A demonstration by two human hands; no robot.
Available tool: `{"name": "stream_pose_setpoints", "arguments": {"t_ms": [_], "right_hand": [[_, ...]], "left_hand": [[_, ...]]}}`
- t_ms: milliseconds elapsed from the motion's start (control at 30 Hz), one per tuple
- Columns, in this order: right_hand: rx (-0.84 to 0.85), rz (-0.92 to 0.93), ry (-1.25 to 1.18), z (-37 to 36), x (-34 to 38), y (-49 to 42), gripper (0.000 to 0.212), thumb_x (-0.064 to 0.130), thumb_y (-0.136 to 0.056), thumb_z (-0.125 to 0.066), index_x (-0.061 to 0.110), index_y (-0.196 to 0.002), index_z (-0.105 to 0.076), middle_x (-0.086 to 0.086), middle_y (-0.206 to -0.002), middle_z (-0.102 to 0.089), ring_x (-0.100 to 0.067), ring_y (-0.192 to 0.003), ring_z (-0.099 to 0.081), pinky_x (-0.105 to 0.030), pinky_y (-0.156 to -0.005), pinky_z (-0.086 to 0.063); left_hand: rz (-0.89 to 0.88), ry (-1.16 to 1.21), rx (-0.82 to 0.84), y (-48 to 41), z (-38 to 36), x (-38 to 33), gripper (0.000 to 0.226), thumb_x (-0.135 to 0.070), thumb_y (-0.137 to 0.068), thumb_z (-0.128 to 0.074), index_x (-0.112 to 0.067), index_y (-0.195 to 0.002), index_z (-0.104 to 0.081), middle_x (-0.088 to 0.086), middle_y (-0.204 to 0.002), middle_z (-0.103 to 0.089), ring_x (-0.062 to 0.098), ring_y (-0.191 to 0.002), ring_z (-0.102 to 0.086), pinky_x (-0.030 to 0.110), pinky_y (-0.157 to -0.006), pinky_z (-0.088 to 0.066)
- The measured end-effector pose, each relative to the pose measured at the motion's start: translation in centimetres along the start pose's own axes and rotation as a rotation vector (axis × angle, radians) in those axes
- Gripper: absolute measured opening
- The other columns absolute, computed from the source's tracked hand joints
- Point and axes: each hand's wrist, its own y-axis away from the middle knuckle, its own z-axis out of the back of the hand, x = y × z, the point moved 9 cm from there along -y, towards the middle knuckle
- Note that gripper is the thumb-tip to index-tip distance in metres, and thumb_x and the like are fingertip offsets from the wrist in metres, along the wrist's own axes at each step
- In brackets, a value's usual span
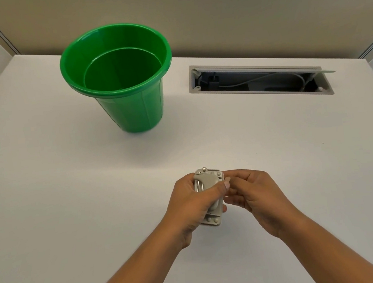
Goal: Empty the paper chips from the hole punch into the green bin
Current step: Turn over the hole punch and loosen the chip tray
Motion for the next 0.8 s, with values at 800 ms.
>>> {"name": "stream_pose_setpoints", "arguments": {"t_ms": [800], "right_hand": [[-0.081, -0.168, 0.006, -1.6, -3.2, 4.3, 0.021, 0.004, -0.093, -0.058, 0.006, -0.092, -0.078, -0.012, -0.083, -0.080, -0.023, -0.080, -0.078, -0.029, -0.068, -0.060]], "left_hand": [[-0.103, 0.089, -0.144, -0.3, 0.3, -1.2, 0.030, -0.023, -0.081, -0.080, -0.017, -0.107, -0.065, 0.013, -0.095, -0.073, 0.015, -0.065, -0.072, 0.029, -0.059, -0.062]]}}
